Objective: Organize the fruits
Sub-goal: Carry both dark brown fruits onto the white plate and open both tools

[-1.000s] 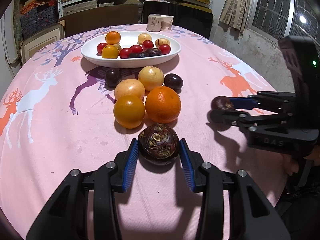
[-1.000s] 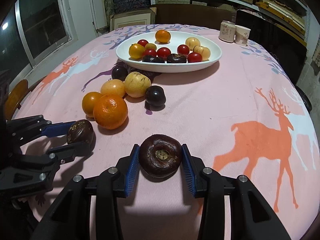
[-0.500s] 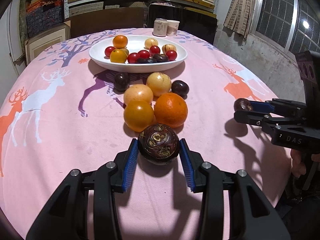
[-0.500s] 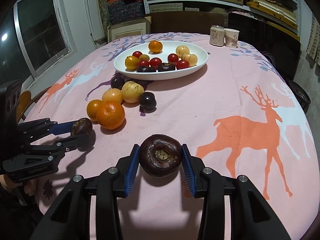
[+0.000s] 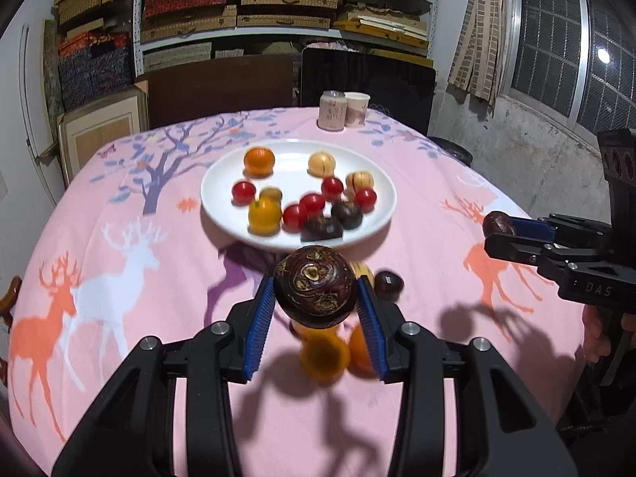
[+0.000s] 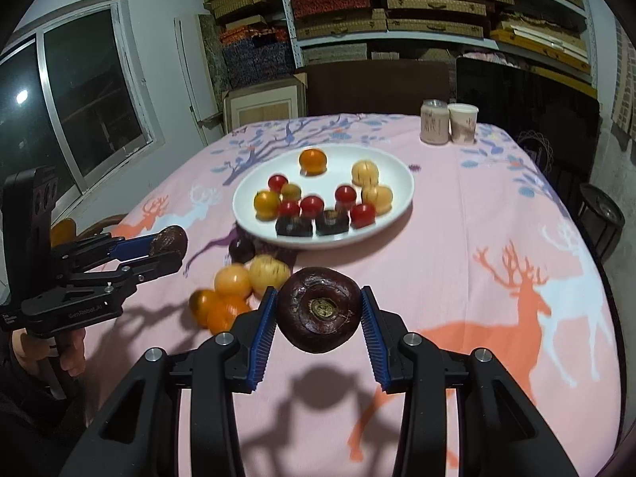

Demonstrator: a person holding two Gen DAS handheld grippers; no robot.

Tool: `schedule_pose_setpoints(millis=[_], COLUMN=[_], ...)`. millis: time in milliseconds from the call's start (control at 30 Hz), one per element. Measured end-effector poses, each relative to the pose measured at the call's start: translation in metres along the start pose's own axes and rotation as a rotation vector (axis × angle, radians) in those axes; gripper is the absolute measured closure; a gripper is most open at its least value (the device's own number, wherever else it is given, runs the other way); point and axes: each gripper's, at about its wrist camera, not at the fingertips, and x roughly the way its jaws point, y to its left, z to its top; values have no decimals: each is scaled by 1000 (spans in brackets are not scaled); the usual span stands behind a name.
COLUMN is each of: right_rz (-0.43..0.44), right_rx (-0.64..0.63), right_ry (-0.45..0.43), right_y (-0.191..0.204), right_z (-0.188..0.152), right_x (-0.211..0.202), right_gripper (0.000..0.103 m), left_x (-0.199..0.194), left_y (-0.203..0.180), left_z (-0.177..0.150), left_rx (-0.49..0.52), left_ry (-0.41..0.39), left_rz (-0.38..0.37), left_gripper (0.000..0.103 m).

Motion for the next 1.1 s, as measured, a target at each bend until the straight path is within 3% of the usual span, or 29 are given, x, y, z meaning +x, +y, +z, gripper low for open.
schedule_pose_setpoints(millis=[167,333,633,700,733,767,800,967,1100], right_rz=[11,10,12,-11,-16,-17,-18,2,23], right_rx=[9,26,-21,-42,-46,-47,-42,-15,44], right_ry=[-21,-9,64,47,27,19,15,-18,-27], right_y=[-8,-16,-10,-3,-1,0,1,-2,-10], right_z=[47,90,119,119,118,117,114,86,39], right_x=[21,63,153,153,149,144,138,93,58], right_gripper=[61,61,60,53,48,47,47,47,47], left_x=[21,68,154,152,145,138,129,83,49], left_y=[8,22,52,57,58,59,59,54,35], left_z=[41,79,96,96,95,94,92,69,24], left_rx=[17,20,-39,-63,-66,-66,-61,-37,26], left_ry=[-19,11,134,122,102,80,54,26,59], left_rz=[20,39,50,36,37,48,61,32,-9], left_gripper=[62,62,62,56,50,38,33,33,32])
